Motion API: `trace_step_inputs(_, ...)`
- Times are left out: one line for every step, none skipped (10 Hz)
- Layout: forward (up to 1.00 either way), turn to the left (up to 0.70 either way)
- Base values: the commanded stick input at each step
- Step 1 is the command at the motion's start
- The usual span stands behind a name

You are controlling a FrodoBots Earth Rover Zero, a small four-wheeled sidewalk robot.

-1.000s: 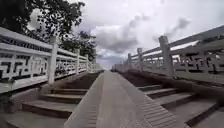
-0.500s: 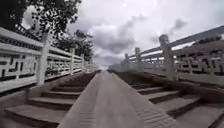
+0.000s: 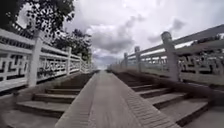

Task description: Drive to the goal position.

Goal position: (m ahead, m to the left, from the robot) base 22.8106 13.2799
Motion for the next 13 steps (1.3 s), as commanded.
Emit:
trace_step_inputs(0.45,0.00)
trace_step_inputs(0.45,0.00)
trace_step_inputs(0.45,0.00)
trace_step_inputs(0.45,0.00)
trace_step_inputs(0.45,0.00)
trace_step_inputs(0.45,0.00)
trace_step_inputs(0.45,0.00)
trace_step_inputs(0.45,0.00)
trace_step_inputs(0.45,0.00)
trace_step_inputs(0.45,0.00)
trace_step_inputs(0.45,0.00)
trace_step_inputs(0.45,0.00)
trace_step_inputs(0.45,0.27)
